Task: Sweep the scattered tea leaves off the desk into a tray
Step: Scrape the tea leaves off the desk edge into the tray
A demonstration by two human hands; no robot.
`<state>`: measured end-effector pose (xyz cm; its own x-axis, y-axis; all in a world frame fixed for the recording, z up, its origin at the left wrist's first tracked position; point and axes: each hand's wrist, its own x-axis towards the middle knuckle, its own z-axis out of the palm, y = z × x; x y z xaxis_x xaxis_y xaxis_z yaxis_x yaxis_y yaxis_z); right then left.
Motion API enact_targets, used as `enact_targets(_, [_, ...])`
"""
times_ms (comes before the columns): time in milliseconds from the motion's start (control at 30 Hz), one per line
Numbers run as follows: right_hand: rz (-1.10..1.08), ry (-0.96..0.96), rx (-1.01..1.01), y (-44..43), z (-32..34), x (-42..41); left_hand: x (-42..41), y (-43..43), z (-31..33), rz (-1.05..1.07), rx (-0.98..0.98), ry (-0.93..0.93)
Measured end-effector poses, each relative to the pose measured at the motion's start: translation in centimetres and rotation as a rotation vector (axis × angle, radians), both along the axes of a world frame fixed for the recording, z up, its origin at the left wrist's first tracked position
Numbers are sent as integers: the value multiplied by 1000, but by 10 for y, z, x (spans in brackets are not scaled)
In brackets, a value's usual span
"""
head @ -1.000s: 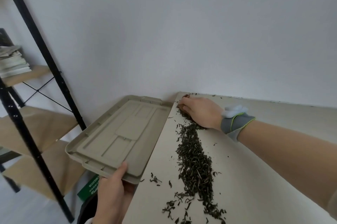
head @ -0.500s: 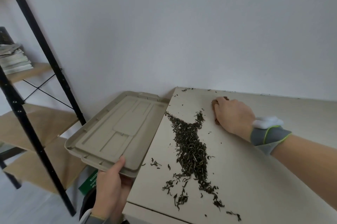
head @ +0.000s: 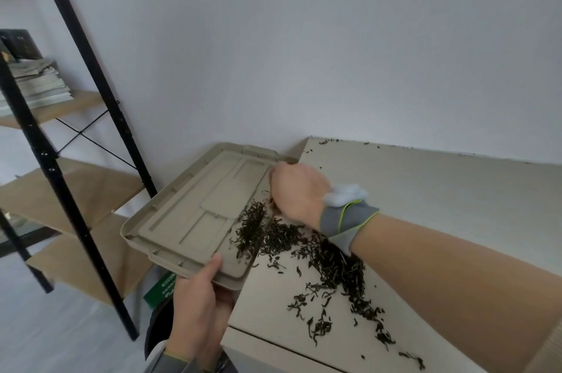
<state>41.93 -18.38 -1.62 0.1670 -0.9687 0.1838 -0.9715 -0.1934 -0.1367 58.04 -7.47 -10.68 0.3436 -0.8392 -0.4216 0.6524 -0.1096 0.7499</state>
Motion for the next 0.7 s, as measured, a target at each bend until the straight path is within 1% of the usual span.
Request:
enact_targets(100, [-19,-75,-58,-32,9,-39,1,-3,-3,5,-15,8])
enact_targets(167, [-73,-87,-64,-58,14,-78,1,-6,-5,9,-9,19])
enact_targets(267, [-121,-19,-64,-90,13,-130,0,-4,-5,7,24,27])
enact_targets(333, [-77,75,-65,-105,8,-148,0,-6,-6,17,33,20])
enact_targets(400, [-22,119,-50,-114,1,-151,0,-9,-6,32,42,20])
enact_targets(600, [24,75,10,-122,-3,-119,-1,-11,-7,67,75,14])
enact_targets(700, [105,40,59,-108,4,-98,-1,-12,-5,61,61,16])
